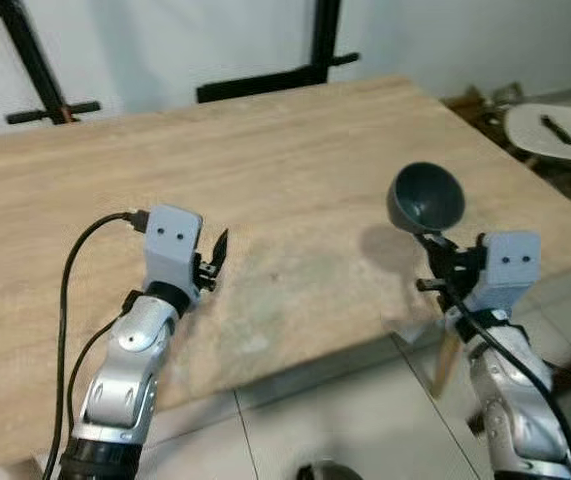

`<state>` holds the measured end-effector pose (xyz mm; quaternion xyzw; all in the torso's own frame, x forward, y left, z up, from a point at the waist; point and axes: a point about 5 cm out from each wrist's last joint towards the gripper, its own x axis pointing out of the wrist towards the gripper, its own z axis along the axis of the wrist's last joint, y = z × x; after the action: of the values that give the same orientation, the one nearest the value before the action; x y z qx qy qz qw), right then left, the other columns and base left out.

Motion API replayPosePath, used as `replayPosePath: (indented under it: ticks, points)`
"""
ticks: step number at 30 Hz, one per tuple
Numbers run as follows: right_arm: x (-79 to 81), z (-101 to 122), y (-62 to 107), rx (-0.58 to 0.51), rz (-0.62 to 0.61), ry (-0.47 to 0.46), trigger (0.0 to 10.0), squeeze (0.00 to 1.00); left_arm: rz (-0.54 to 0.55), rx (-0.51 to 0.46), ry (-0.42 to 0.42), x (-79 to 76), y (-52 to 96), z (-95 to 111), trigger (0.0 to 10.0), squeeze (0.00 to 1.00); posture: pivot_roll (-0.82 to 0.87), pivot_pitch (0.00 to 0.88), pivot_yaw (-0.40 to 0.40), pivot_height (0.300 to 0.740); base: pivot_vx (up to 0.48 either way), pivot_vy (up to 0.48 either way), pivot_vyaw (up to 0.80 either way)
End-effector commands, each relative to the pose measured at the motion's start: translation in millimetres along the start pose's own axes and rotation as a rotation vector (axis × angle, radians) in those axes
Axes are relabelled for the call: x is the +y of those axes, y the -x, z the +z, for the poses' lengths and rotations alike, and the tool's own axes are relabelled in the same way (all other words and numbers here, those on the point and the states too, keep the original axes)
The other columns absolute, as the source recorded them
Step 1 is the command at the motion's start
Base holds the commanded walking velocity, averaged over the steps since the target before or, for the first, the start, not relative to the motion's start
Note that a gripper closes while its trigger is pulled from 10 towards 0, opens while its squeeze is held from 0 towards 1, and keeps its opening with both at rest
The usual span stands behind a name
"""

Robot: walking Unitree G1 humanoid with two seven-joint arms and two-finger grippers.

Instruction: Setting the table

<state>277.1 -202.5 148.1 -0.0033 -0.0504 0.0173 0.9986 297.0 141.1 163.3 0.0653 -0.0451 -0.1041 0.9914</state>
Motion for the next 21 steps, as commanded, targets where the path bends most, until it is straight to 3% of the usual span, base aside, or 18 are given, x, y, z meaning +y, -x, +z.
replayPosePath:
  ticks: [1, 21]
  points:
    - [1.8, -1.7, 1.2, -0.001, 0.004, -0.013, 10.0, 0.0, 0.006, 0.02, -0.01, 2.2, 1.6, -4.4, 10.0, 0.0, -0.13, 0.0, 0.048, 0.74, -0.352, 0.0, 0.0]
    - [2.0, -4.4, 2.3, 0.003, -0.003, -0.015, 10.0, 0.0, -0.002, 0.016, -0.012, -0.1, 1.2, -3.4, 10.0, 0.0, -0.12, 0.0, 0.053, 0.74, -0.354, 0.0, 0.0]
